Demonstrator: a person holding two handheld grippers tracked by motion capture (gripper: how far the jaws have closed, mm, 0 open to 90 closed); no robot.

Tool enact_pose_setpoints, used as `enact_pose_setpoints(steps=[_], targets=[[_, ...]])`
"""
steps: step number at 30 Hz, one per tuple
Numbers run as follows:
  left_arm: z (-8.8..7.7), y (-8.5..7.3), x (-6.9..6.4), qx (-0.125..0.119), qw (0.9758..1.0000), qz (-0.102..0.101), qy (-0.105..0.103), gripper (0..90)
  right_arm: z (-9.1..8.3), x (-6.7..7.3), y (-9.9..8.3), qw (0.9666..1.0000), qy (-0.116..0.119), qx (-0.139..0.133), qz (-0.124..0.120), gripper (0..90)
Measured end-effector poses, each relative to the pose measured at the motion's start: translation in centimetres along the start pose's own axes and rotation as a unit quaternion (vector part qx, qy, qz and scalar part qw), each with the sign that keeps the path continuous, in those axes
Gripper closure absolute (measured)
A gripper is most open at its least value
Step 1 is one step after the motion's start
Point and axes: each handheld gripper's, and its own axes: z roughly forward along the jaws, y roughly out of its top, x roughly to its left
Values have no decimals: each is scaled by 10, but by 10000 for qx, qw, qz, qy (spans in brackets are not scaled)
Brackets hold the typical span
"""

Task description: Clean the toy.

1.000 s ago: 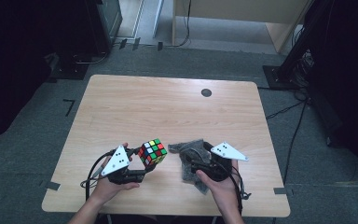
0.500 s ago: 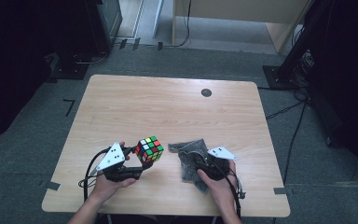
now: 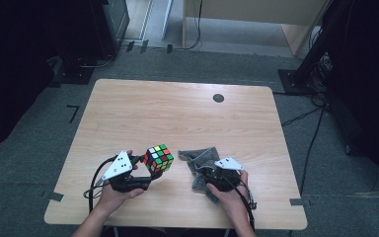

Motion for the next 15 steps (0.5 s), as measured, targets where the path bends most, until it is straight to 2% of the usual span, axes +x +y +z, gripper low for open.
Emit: enact_pose_setpoints(steps=[4,7,9,11,15], targets=[[1,0,-2,18,10000,20,-17,340,-3,0,-3,9999,-17,-98,-85,586],[1,0,-3,27,10000,56,-32,340,-4,3,-4,9997,-5,-134,-209,683],[1,0,-3,32,9999,94,-24,340,-5,4,-4,9998,-3,-129,-178,719],[1,0,-3,40,9999,122,-23,340,-9,3,-2,9998,109,-163,-22,737],[2,-1,-4,112,9998,191,-4,340,-25,5,7,9971,408,-619,155,746]])
